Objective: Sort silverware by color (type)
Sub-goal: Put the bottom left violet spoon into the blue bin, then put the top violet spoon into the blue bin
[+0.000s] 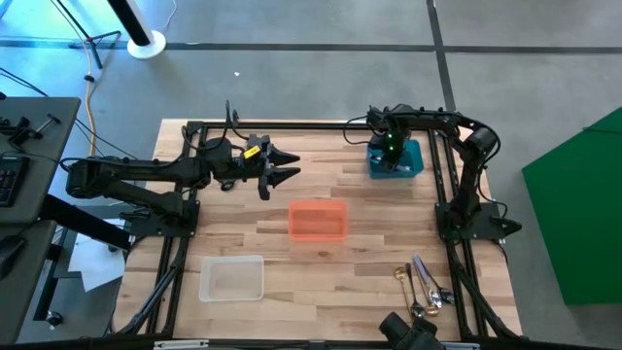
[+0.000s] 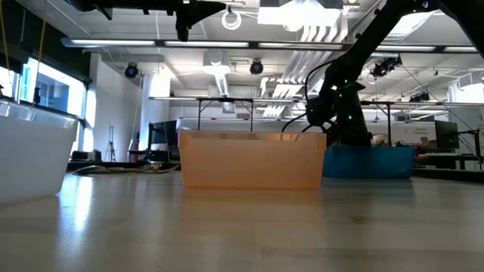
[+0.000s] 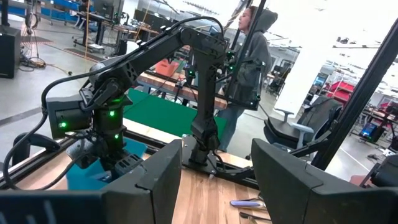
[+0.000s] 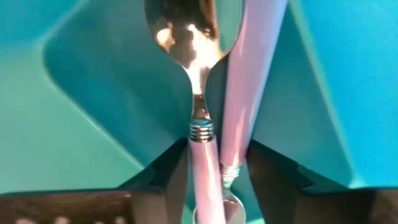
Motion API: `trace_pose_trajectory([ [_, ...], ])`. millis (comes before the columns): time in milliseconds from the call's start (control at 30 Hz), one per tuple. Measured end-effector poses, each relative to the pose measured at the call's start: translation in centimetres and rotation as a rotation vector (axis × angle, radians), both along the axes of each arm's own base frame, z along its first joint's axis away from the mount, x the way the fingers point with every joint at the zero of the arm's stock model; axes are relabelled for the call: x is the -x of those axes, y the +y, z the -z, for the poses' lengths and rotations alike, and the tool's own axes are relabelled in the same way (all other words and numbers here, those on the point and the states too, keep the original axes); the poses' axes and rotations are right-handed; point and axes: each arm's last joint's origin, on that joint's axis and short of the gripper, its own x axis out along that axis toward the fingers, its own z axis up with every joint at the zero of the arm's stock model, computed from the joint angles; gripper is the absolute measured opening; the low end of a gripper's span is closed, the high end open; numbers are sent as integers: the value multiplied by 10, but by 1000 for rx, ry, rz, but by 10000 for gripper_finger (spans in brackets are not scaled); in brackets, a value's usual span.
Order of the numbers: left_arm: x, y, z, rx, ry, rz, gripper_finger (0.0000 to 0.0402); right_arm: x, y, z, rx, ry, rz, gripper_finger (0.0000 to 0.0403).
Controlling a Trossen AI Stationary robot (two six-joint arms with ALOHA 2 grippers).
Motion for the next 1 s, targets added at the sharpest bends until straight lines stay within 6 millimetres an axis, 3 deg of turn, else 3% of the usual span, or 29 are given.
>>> trace_pose_trajectory([
  [233, 0, 0, 0, -1, 0, 0, 181, 0, 0, 0, 5, 0, 3, 208],
  [633, 0, 0, 0, 0, 0, 0, 181, -1, -2, -5, 23, -9, 7, 215],
  [833, 0, 0, 0, 0, 0, 0, 181, -4, -5, -31, 76, -60, -2, 215],
  [1000, 0, 0, 0, -1, 1, 0, 181, -1, -2, -71, 140, -121, -23, 215],
])
